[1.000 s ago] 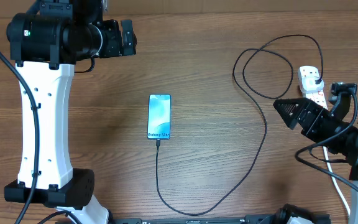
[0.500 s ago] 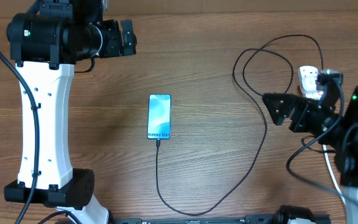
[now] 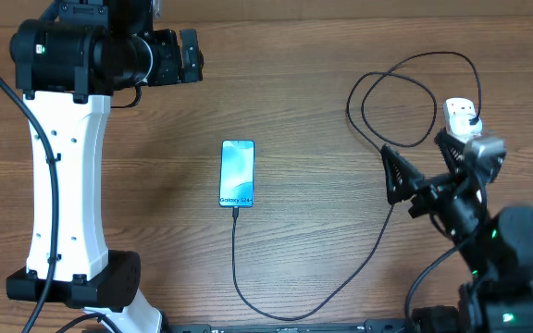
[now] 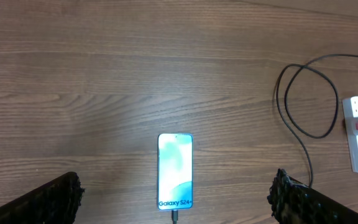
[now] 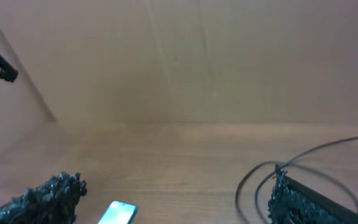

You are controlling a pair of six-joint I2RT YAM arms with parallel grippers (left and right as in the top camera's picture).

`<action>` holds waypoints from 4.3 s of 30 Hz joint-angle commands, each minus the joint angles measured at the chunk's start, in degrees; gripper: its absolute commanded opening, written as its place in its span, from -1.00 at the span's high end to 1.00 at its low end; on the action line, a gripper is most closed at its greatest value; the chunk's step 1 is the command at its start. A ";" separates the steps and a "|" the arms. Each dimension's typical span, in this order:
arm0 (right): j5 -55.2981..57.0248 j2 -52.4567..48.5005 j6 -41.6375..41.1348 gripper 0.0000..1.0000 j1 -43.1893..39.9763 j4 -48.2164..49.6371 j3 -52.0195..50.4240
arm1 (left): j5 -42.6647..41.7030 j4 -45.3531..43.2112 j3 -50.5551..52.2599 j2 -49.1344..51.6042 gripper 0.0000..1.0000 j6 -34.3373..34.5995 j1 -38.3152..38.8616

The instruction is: Plug charger to phone and switch on socket

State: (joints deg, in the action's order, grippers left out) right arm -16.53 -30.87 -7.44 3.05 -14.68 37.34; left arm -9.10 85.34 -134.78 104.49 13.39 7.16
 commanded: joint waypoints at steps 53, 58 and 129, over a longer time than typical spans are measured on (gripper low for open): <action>11.78 30.75 0.07 -1.00 0.63 10.25 -36.89 | 0.33 -0.07 -0.35 0.22 -0.99 -0.28 0.00; 11.80 30.73 0.07 -1.00 0.63 10.27 -36.89 | 0.33 -0.07 -0.35 0.22 -1.00 -0.28 0.00; 11.78 30.71 0.07 -1.00 0.63 10.29 -36.89 | 0.33 -0.09 5.46 -6.19 -1.00 -0.28 -0.02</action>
State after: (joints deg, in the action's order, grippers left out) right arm -5.52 -0.84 -7.44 3.16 -4.54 1.06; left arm -9.15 85.32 -132.27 102.96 13.39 7.14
